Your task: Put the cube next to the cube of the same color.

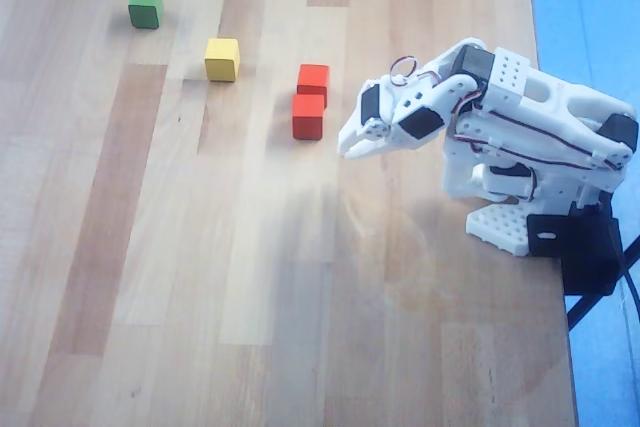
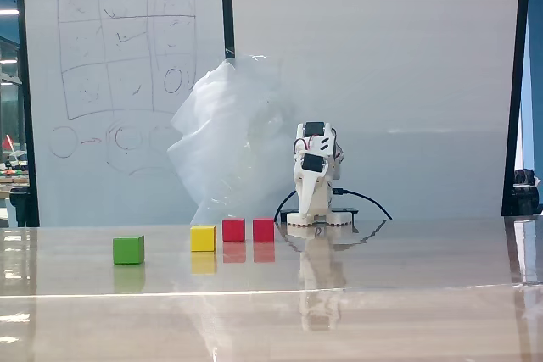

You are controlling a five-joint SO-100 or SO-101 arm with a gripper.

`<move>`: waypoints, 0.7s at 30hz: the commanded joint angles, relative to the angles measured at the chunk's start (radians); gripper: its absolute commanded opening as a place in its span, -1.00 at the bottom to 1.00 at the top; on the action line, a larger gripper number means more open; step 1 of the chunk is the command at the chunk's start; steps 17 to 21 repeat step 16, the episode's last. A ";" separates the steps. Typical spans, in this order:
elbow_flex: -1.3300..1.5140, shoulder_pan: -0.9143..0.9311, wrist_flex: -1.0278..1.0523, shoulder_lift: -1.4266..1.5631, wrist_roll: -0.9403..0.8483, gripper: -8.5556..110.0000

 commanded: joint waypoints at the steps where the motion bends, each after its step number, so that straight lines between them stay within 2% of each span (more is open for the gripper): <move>1: -0.018 0.005 0.005 0.034 -0.006 -0.86; 21: -0.044 0.005 0.018 0.031 -0.006 -0.86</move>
